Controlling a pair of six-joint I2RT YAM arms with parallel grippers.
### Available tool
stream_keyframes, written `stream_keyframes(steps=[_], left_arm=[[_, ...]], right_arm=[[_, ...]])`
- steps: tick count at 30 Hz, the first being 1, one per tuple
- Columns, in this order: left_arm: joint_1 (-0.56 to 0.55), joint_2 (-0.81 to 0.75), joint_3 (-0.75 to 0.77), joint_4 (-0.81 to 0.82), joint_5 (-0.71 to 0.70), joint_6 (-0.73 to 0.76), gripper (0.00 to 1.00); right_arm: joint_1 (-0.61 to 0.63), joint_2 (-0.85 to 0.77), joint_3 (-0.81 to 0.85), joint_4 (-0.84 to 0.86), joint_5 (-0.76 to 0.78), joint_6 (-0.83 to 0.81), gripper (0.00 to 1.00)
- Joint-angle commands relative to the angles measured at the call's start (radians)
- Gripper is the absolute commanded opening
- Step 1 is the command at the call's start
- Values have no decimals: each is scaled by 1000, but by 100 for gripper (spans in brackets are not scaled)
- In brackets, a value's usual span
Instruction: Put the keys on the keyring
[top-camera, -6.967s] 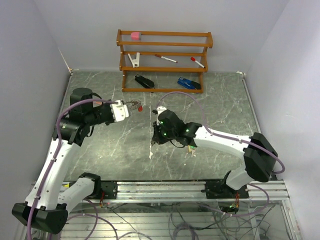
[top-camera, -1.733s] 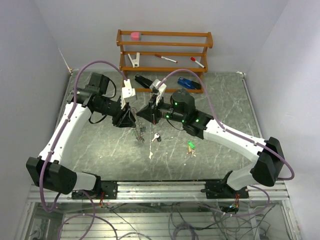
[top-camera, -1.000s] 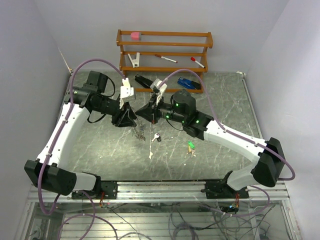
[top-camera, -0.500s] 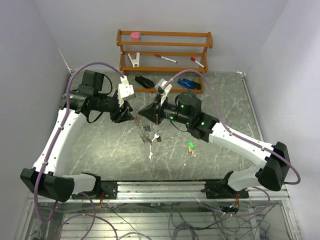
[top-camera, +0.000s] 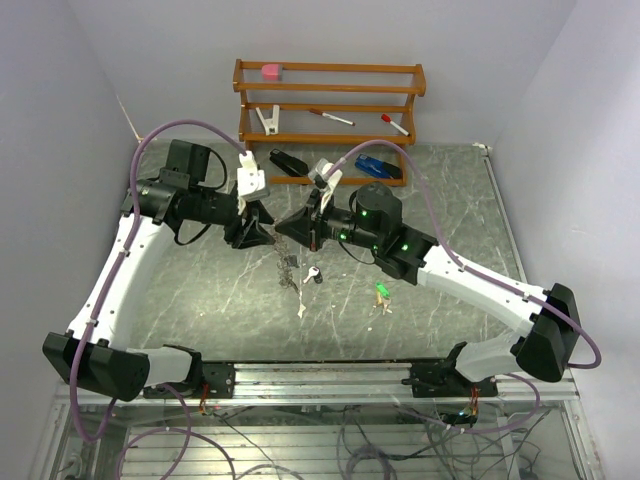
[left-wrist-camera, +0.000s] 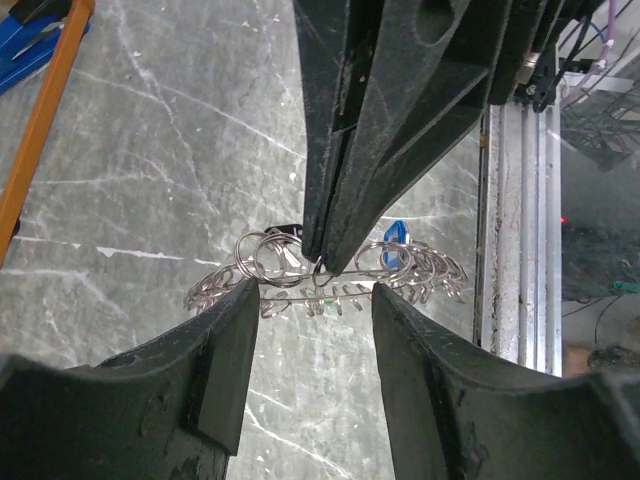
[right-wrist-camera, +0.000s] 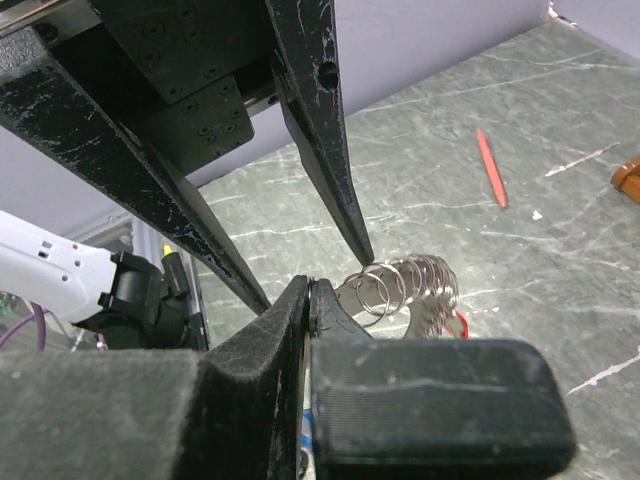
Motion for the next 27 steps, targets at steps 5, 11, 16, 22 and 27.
stream_keyframes(steps=[5,11,16,22,27], left_arm=[[-8,9,2,-53,91,63,60],[-10,13,18,-60,108,40,65],[-10,23,61,-98,83,46,66],[-11,48,106,-192,52,91,68],[-13,53,91,-197,34,92,72]], right_arm=[[14,-17,18,85,4,16,0],[21,-13,18,96,17,13,0],[35,4,20,97,50,2,0],[58,24,38,96,82,-15,0],[65,23,39,99,98,-16,0]])
